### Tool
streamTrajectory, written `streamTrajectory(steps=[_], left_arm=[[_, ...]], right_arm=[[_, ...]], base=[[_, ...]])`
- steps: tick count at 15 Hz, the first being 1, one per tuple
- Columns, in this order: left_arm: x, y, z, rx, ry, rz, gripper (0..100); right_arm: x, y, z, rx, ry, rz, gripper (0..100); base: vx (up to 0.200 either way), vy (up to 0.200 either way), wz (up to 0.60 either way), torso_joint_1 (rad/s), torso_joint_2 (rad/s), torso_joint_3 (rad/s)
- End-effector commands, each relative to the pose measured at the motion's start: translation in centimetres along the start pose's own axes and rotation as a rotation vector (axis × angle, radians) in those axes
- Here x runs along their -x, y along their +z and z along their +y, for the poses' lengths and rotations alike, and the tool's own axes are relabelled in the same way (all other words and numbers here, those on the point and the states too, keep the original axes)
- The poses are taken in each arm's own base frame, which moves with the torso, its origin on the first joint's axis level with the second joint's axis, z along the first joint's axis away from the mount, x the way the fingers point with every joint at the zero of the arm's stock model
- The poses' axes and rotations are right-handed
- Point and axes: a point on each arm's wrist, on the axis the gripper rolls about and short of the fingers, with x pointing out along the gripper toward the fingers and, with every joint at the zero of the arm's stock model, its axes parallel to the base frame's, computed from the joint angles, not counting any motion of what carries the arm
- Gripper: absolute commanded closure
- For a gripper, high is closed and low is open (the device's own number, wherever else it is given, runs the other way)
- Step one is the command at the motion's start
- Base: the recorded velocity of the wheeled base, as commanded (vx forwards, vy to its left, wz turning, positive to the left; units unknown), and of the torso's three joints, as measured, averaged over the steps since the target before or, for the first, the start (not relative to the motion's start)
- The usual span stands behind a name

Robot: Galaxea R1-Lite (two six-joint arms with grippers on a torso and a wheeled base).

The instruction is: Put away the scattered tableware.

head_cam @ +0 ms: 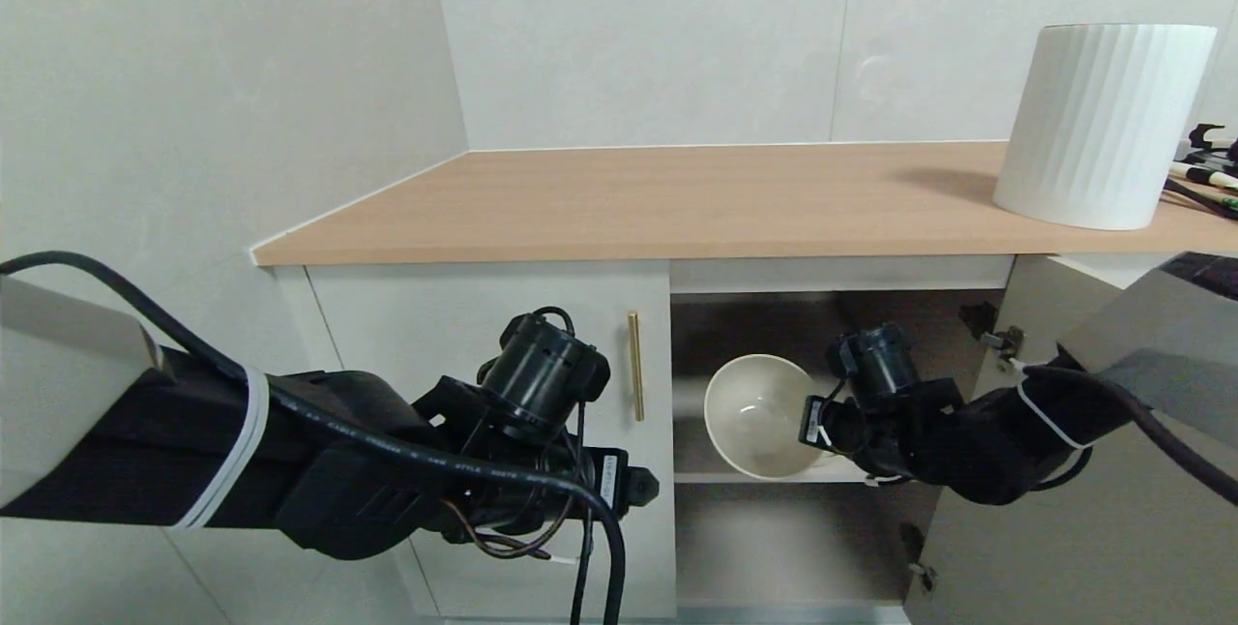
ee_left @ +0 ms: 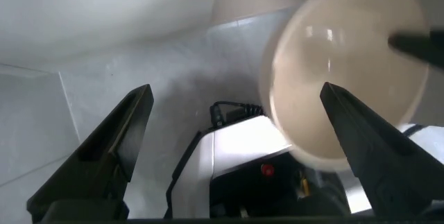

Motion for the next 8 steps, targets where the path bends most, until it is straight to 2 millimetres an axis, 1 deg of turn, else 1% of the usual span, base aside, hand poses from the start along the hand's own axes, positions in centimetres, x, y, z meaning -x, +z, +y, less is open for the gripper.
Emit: streamTrajectory(steps=[1, 5, 8], left_arm=[[0.1, 0.1, 0.0, 0.001, -0.002, -0.005, 0], [0.3, 0.1, 0.0, 0.001, -0.005, -0.010, 0], [0.3, 0.1, 0.0, 0.003, -0.004, -0.009, 0]], right_arm=[[-2.6, 0.0, -1.7, -0.028, -0.055, 0.002, 100], [-5.4, 1.5, -3.5, -0.076, -0.113, -0.036, 100], [-6.7, 1.9, -4.3, -0.092, -0.140, -0.049, 100]], base=[[0.000, 0.000, 0.00, 0.000, 0.00, 0.000], [0.000, 0.000, 0.00, 0.000, 0.00, 0.000], [0.000, 0.000, 0.00, 0.000, 0.00, 0.000]])
